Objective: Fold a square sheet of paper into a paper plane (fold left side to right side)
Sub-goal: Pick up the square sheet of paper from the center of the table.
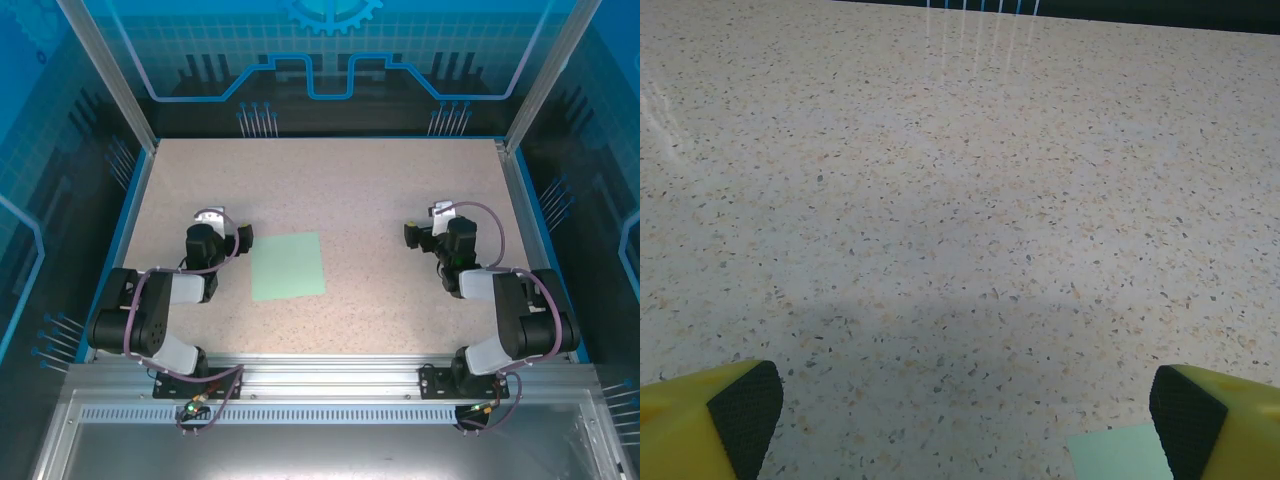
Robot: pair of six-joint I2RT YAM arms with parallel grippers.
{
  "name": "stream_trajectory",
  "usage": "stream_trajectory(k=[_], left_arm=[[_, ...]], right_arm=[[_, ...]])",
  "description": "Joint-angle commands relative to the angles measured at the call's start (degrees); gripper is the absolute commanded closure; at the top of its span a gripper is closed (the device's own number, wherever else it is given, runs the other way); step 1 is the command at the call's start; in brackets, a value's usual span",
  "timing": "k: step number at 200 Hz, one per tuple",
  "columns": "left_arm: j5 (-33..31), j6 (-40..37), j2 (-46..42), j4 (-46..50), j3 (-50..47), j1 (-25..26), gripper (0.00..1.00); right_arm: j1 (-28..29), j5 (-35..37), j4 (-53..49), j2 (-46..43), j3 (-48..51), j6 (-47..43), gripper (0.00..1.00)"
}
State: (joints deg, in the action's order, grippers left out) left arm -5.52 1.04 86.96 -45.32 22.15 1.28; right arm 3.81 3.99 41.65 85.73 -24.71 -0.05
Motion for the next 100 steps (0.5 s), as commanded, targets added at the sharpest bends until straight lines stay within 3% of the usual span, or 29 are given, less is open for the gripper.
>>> stream_trajectory(k=[1,75,100], left_arm=[[1.46,-1.14,0.03,-0.39,1.40,-0.63,0.01],[0.99,-0.91,-0.23,0.03,1.61,-0.77,0.02],[-2.97,0.68,-9.58,12.86,4.57,-0.71,0.02]], right_arm=[[-0.73,-0.38,2.03,0.40,0.36,-0.16,0.00],[-2.29,-4.44,1.62,0.23,0.23,0.12,0.00],[-2.24,0.89,-5.39,-3.83,-2.20,2.48,0.01]])
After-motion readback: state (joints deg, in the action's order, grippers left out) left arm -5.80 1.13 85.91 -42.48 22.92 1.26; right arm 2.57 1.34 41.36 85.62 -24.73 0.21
